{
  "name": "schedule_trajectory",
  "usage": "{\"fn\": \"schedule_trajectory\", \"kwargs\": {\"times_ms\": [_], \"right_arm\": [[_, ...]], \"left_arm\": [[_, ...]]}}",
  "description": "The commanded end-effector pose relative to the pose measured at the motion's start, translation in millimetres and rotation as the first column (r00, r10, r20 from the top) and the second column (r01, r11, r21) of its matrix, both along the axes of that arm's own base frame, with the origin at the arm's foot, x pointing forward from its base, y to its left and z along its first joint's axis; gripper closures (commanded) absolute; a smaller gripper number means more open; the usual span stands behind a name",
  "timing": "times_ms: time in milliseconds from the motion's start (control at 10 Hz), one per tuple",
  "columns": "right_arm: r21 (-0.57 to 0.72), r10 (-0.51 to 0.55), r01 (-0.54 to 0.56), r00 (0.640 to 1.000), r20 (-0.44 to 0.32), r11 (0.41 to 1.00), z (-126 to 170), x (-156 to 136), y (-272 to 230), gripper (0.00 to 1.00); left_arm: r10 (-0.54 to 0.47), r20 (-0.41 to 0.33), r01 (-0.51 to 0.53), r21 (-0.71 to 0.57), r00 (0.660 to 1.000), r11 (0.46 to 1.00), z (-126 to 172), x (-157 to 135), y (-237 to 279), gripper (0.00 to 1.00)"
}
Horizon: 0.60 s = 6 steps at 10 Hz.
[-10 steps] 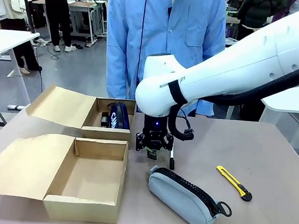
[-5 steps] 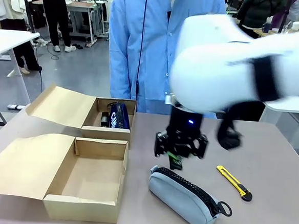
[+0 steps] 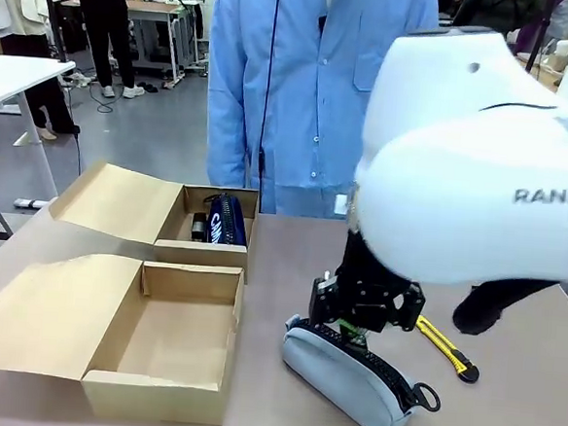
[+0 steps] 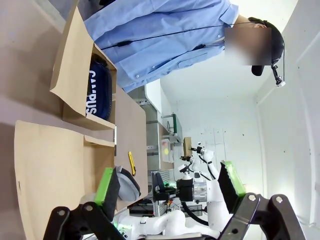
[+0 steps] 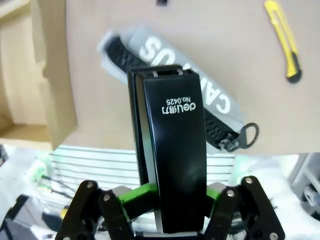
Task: Place items inside the box.
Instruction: Pick up a Pencil pouch or Stapler and place it inside the Mailer Box closest to the robot.
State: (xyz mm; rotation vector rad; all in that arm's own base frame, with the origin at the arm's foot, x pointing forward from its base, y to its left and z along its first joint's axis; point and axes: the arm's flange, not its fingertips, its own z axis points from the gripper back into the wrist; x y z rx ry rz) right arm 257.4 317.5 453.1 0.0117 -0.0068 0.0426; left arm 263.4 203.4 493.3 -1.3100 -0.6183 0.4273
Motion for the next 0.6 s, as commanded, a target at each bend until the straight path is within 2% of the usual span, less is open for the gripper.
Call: {"fn": "schedule_trajectory", "kwargs": {"times_ms": [0, 200, 500], "right_arm": [[-0.061, 0.134, -0.130, 0.989, 0.065, 0.990, -10.6, -3.7, 69.3, 1.00], [-0.083, 0.186, -0.178, 0.977, 0.108, 0.981, -22.5, -9.2, 147.7, 1.00], [-0.119, 0.167, -0.157, 0.983, 0.074, 0.980, -50.0, 7.4, 233.5, 1.00]], "left_arm": [[-0.004, 0.025, 0.004, 0.001, 1.000, 1.000, 0.0, -1.1, -1.5, 0.00], [-0.004, 0.025, 0.004, 0.001, 1.000, 1.000, 0.0, -1.1, -1.5, 0.00], [-0.004, 0.025, 0.004, 0.001, 1.000, 1.000, 0.0, -1.1, -1.5, 0.00]]}}
